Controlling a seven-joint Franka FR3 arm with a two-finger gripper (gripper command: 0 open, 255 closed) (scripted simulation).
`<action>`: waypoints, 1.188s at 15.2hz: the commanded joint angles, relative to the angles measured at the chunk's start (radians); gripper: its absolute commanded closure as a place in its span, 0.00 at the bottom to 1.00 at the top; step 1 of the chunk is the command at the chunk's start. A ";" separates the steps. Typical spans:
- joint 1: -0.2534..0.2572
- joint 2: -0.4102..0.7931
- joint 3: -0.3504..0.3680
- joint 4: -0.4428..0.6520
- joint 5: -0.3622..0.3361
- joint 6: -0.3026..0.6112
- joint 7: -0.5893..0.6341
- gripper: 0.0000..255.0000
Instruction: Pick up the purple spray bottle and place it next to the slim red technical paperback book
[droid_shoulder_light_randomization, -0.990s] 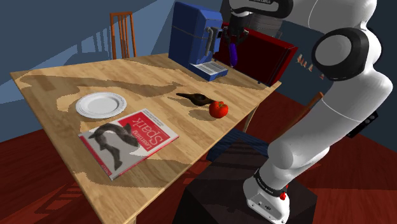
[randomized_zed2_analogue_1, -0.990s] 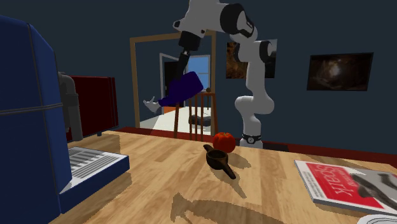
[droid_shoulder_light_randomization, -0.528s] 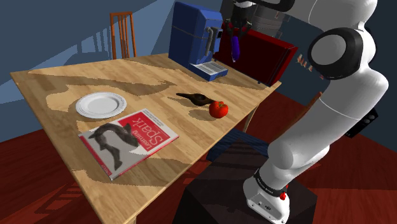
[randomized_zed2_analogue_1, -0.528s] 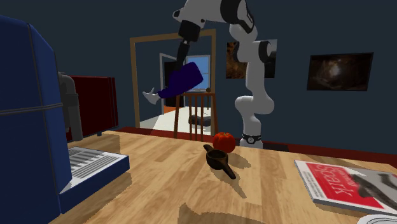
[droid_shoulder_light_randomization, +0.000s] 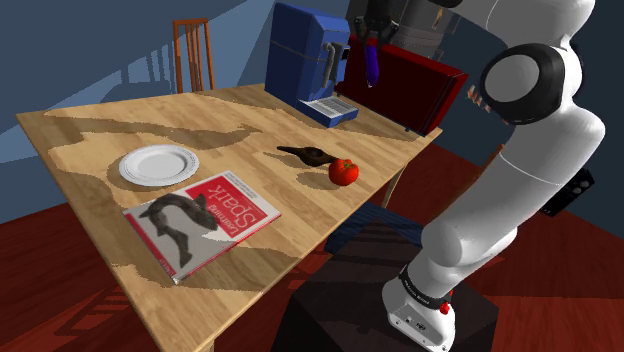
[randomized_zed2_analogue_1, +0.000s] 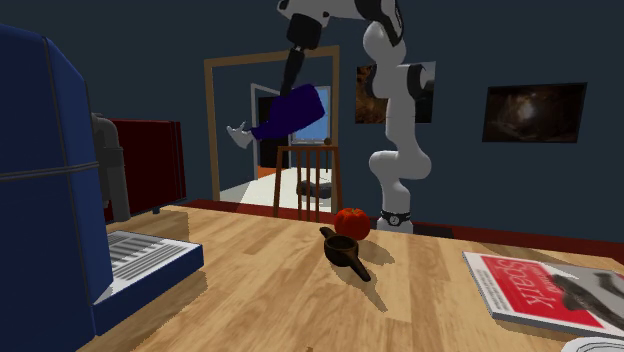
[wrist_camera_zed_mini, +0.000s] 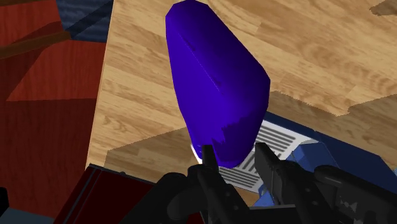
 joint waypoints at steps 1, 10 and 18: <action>0.021 -0.024 0.019 -0.022 -0.004 -0.014 0.037 1.00; 0.121 -0.103 0.130 -0.097 -0.012 -0.087 0.236 1.00; 0.215 -0.091 0.247 -0.063 -0.021 -0.179 0.425 1.00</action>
